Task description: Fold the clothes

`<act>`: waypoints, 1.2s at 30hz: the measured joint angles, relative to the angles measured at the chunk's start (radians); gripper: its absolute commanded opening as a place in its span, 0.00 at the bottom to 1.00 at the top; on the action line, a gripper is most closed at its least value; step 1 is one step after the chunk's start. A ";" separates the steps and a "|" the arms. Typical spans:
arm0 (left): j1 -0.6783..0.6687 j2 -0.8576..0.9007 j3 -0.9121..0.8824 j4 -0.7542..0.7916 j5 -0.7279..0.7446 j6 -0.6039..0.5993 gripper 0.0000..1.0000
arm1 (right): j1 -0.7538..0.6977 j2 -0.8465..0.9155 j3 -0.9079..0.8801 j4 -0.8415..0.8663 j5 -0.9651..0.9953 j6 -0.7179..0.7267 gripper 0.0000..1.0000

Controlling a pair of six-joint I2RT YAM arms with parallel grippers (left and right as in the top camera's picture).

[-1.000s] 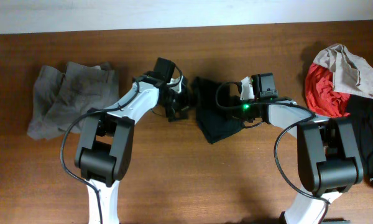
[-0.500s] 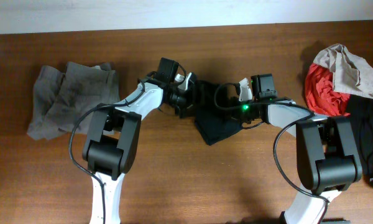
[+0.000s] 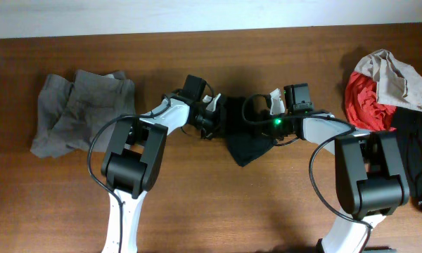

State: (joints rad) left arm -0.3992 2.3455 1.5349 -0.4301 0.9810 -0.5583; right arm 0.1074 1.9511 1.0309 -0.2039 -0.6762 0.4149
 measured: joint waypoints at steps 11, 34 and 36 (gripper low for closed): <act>0.101 -0.019 -0.002 0.008 0.074 0.051 0.01 | -0.121 -0.137 0.001 -0.182 -0.078 -0.007 0.05; 0.681 -0.520 0.000 0.037 -0.111 -0.022 0.00 | -0.235 -0.454 0.038 -0.485 0.046 -0.091 0.05; 0.724 -0.519 0.000 0.028 -0.153 -0.022 0.00 | -0.235 -0.454 0.038 -0.488 0.052 -0.098 0.05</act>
State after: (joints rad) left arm 0.3248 1.8263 1.5345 -0.4023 0.8280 -0.5800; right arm -0.1276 1.4971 1.0687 -0.6914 -0.6243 0.3168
